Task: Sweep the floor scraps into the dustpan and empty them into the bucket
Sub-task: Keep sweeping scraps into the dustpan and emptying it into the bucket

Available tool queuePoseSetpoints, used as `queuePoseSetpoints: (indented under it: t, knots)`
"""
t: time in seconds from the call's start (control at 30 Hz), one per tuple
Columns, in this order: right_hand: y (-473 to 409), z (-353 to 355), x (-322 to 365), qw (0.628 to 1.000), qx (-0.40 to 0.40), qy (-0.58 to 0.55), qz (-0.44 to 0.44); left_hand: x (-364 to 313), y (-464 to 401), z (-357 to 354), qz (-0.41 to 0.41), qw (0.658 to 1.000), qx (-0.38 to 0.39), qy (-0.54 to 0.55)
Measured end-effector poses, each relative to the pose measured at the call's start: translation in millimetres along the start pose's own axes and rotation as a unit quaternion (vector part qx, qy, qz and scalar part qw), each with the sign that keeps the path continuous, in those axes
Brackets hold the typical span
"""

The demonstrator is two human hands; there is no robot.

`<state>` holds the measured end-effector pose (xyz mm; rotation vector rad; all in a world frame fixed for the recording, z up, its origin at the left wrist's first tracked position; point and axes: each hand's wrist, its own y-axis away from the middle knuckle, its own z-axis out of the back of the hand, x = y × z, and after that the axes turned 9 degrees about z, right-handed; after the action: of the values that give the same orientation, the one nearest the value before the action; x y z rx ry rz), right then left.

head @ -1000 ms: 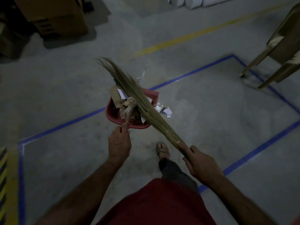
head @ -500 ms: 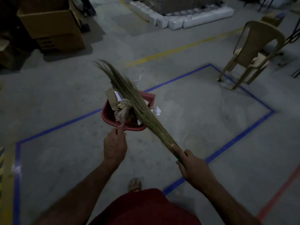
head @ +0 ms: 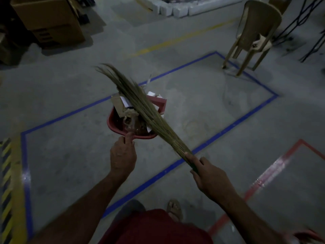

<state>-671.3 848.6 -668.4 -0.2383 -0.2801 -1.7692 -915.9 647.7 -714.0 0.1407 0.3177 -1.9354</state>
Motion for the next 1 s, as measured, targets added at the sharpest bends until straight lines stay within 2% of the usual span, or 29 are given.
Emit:
queuePoseSetpoints:
  t: [0.3,0.53,0.83,1.0]
  knots:
    - [164.1,-42.8,61.9,0.992,-0.051,-0.032,-0.113,-2.2,110.3,5.2,-0.1,0.993,0.055,0.02]
    - [306.4,-66.0,119.2,0.972,-0.081,-0.057,-0.212,-18.5,213.7,10.5,-0.221,0.969,0.104,0.036]
    - [455.1,-86.4,136.9,0.919,-0.119,-0.047,-0.372,-107.7,326.9,6.6,-0.347,0.921,0.159,0.078]
    - [513.9,-87.2,121.5,0.893,-0.154,-0.064,-0.417,-173.7,372.9,-7.3,-0.403,0.897,0.17,0.054]
